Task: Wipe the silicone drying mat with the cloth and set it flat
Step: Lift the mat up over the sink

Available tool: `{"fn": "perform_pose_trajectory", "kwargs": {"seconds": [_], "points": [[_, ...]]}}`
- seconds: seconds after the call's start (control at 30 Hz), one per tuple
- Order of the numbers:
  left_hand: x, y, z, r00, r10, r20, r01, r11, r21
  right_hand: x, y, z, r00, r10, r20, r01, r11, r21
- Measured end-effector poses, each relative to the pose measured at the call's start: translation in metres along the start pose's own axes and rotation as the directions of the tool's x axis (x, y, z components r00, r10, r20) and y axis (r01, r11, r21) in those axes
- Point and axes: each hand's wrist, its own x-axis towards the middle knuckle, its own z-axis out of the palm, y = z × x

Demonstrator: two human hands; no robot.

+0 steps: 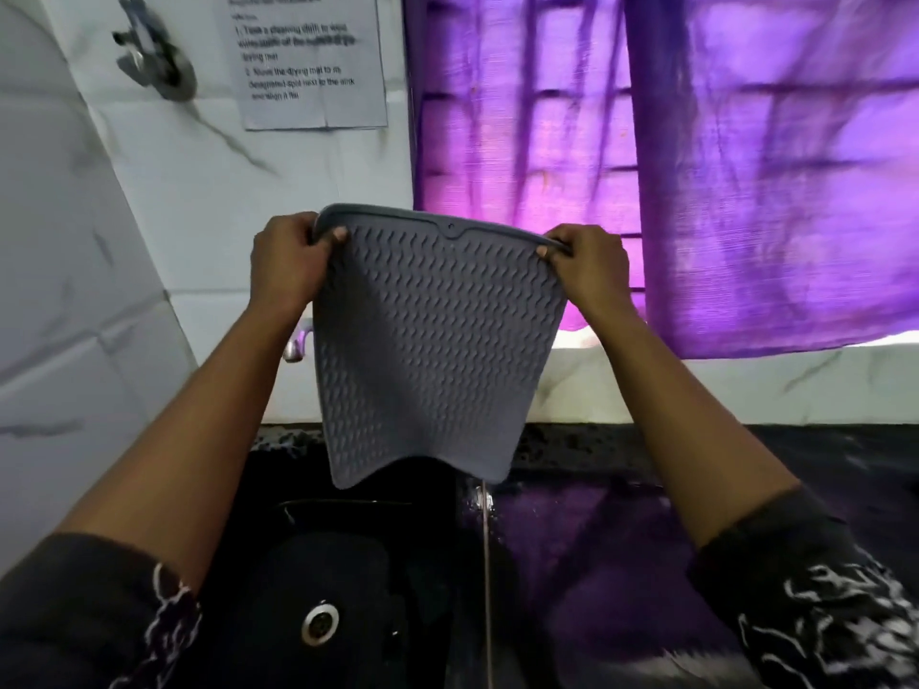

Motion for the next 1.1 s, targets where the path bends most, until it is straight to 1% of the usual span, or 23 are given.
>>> {"fn": "perform_pose_trajectory", "kwargs": {"seconds": [0.13, 0.2, 0.3, 0.43, 0.6, 0.67, 0.7, 0.77, 0.87, 0.97, 1.1], "points": [[-0.024, 0.026, -0.012, 0.999, 0.047, 0.008, -0.044, 0.983, -0.18, -0.015, 0.007, -0.053, 0.998, -0.034, -0.046, 0.035, 0.999, 0.023], [-0.043, 0.04, -0.017, 0.997, 0.061, 0.056, -0.043, 0.961, -0.274, -0.029, 0.013, -0.084, 0.997, -0.057, -0.047, 0.059, 0.997, 0.041], [-0.08, 0.06, -0.02, 0.99, 0.057, 0.128, 0.0, 0.913, -0.409, -0.059, 0.028, -0.129, 0.998, -0.064, -0.003, 0.064, 0.996, 0.058], [-0.127, 0.078, -0.015, 0.976, 0.049, 0.214, 0.052, 0.895, -0.443, -0.096, 0.048, -0.171, 0.995, -0.043, 0.094, 0.034, 0.995, 0.097], [-0.151, 0.087, 0.004, 0.955, -0.009, 0.295, 0.166, 0.844, -0.511, -0.108, 0.07, -0.193, 0.982, 0.01, 0.189, -0.053, 0.972, 0.228], [-0.152, 0.085, 0.02, 0.936, -0.049, 0.349, 0.233, 0.829, -0.509, -0.107, 0.082, -0.188, 0.969, 0.05, 0.24, -0.104, 0.971, 0.217], [-0.154, 0.082, 0.03, 0.916, -0.087, 0.392, 0.289, 0.821, -0.493, -0.107, 0.088, -0.182, 0.959, 0.078, 0.274, -0.135, 0.971, 0.197], [-0.159, 0.07, 0.054, 0.854, -0.155, 0.496, 0.4, 0.806, -0.436, -0.11, 0.104, -0.168, 0.933, 0.131, 0.336, -0.192, 0.969, 0.155], [-0.172, 0.046, 0.088, 0.749, -0.227, 0.622, 0.527, 0.773, -0.353, -0.12, 0.131, -0.144, 0.897, 0.178, 0.404, -0.225, 0.972, 0.073], [-0.176, 0.025, 0.115, 0.695, -0.26, 0.671, 0.573, 0.764, -0.298, -0.127, 0.152, -0.123, 0.877, 0.209, 0.433, -0.234, 0.972, 0.006], [-0.168, 0.004, 0.143, 0.667, -0.273, 0.693, 0.574, 0.781, -0.245, -0.129, 0.176, -0.091, 0.855, 0.243, 0.458, -0.25, 0.967, -0.047]]}}
